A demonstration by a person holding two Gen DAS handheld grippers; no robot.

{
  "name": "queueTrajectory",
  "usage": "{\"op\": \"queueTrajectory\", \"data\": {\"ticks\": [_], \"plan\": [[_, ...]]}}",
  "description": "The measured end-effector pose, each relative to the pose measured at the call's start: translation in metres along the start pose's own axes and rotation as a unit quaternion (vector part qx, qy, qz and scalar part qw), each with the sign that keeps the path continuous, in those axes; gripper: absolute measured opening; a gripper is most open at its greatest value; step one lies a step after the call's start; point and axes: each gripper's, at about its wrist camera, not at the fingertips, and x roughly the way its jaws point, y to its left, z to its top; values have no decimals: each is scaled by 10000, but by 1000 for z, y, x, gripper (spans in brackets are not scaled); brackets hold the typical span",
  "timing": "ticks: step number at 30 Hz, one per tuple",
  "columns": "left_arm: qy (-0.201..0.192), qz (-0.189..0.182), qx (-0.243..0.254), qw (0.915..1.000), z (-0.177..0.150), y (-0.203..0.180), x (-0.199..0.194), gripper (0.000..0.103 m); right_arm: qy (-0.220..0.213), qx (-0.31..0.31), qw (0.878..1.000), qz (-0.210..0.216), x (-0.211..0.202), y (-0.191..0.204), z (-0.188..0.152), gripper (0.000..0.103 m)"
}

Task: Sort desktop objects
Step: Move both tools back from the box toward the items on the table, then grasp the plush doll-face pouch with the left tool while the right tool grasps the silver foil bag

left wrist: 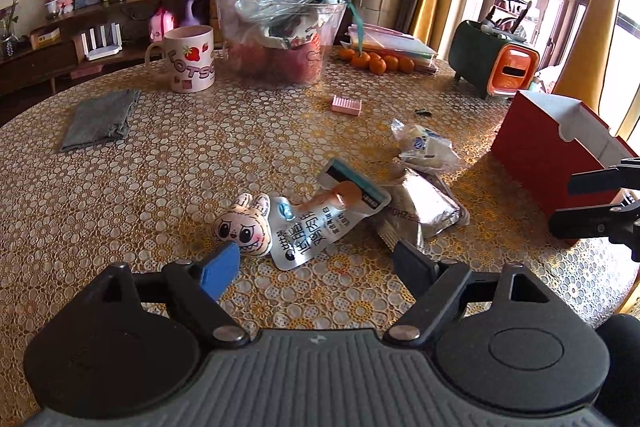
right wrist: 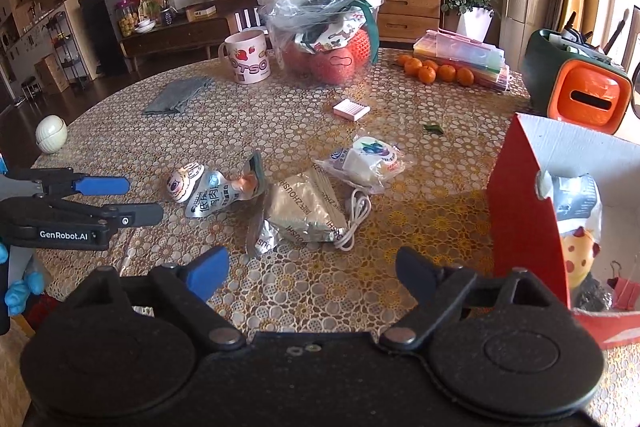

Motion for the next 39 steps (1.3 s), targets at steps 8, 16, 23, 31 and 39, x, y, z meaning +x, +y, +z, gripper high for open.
{"op": "queueTrajectory", "data": {"ticks": [8,16,23,31,39], "plan": [[177,319,-55,9993,10,28,36,86,49,-162,9998,78,36,4,12,90],[292,498,-91,9983,16,44,61,86,204,-300,9993,112,74,6,21,90],[304,584,12,9978,17,46,71,86,403,-494,9978,180,106,13,26,91],[326,530,42,9981,17,52,79,86,552,-737,9956,155,132,20,29,91],[390,453,180,9980,13,48,87,74,660,-793,9946,109,144,19,25,89]]}}
